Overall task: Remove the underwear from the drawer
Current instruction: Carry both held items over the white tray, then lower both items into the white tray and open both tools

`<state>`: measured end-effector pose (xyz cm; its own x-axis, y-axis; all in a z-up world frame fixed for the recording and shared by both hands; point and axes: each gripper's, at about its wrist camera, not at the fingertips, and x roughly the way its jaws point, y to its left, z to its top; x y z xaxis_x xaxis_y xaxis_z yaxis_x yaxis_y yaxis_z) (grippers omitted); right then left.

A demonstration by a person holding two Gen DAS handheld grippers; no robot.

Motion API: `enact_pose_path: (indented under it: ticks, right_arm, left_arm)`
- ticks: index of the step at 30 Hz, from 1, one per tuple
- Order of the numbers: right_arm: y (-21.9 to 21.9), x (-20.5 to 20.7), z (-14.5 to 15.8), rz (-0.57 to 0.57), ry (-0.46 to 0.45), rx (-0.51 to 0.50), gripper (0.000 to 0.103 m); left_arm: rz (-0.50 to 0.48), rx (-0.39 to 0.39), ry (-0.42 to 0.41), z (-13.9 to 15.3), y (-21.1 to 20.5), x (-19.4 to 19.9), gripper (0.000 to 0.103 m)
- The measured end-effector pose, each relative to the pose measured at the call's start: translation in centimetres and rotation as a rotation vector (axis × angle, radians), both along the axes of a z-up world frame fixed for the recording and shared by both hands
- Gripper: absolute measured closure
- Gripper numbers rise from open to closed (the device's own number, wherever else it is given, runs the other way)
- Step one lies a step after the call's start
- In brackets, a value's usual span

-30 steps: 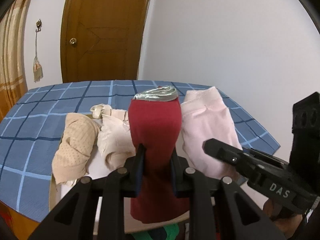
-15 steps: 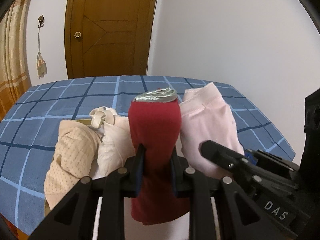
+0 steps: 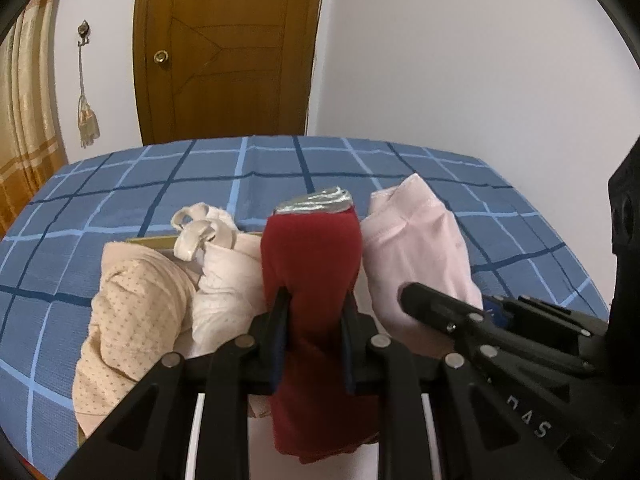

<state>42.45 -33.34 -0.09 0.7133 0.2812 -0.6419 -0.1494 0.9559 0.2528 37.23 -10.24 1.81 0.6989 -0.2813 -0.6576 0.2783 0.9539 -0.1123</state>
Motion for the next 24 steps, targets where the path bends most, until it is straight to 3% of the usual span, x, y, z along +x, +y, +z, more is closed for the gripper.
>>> enact_pose_path:
  ticks: [12,18,24]
  right_arm:
    - [-1.2,2.0,-2.5,-0.013,0.09,0.064,0.086]
    - [-2.5,2.8,-3.3,-0.002,0.144,0.154,0.085]
    - [-3.6,2.5,-3.5,-0.027,0.179,0.198,0.084]
  left_arm:
    - [0.021,0.053,0.005,-1.1,-1.0,1.0,0.08]
    - [0.044,0.012,0.024,-1.4,-0.4,1.0,0.058]
    - [0.052,0.057,0.021,-1.0,-0.5,-0.1,0.03]
